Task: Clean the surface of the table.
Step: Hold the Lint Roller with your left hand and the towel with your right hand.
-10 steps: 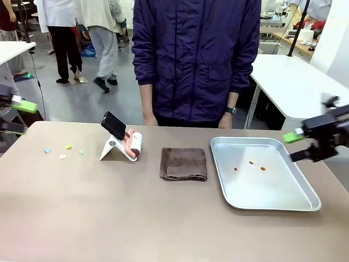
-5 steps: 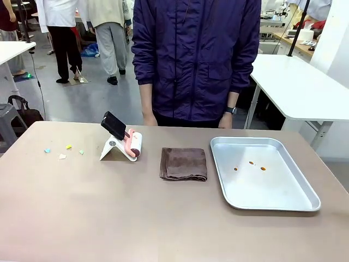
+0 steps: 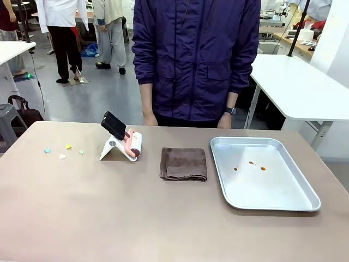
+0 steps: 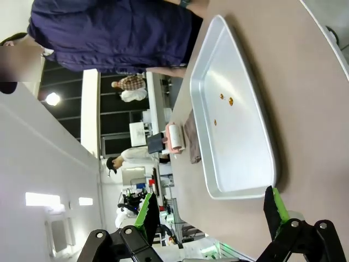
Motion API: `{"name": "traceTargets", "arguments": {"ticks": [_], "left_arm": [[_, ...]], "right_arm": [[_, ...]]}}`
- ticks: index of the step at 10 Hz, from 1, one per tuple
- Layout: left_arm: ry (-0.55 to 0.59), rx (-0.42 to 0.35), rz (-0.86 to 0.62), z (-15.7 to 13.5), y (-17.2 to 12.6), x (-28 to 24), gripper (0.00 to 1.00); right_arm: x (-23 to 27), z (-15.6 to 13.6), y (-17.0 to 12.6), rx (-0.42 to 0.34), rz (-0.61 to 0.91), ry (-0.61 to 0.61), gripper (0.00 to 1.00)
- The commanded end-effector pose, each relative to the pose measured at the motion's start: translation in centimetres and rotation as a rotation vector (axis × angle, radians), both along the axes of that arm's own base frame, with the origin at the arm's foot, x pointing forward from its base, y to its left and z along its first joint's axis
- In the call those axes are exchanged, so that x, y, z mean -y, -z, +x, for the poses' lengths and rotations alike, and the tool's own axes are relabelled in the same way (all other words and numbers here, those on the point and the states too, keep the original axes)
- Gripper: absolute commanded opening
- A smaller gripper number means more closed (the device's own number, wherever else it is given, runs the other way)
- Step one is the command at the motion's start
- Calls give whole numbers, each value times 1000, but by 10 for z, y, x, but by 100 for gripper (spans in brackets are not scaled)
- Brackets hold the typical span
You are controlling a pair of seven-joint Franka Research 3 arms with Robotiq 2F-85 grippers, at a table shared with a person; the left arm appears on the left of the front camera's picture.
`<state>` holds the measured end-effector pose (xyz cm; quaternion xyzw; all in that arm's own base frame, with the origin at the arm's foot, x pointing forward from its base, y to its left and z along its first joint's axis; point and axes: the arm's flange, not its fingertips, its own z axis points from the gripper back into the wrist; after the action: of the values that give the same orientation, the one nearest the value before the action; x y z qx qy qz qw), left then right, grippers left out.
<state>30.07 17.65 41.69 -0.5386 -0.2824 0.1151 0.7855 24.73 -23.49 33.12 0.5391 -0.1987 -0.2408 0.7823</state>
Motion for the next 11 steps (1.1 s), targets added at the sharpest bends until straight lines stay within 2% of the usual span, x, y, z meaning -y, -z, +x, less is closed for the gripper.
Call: {"name": "traceTargets", "arguments": {"ticks": [1,6,7,9,11], "left_arm": [[25,14,6,-7,-2,-3,100],[7,-1,-5,-6,-2,-2,100],[5,18,-7,-3,-10,0,100],[-26,-11,132,14,-37,15,100],[44,-14,224,38,-59,37,100]], "right_arm": [[-3,0,-7,-7,-5,-19,100],[-4,3,-2,-7,-12,-17,100],[-15,5,-11,-4,-71,11,100],[-60,14,-54,50,-216,22,100],[-115,28,-92,130,-349,-26,100]]}}
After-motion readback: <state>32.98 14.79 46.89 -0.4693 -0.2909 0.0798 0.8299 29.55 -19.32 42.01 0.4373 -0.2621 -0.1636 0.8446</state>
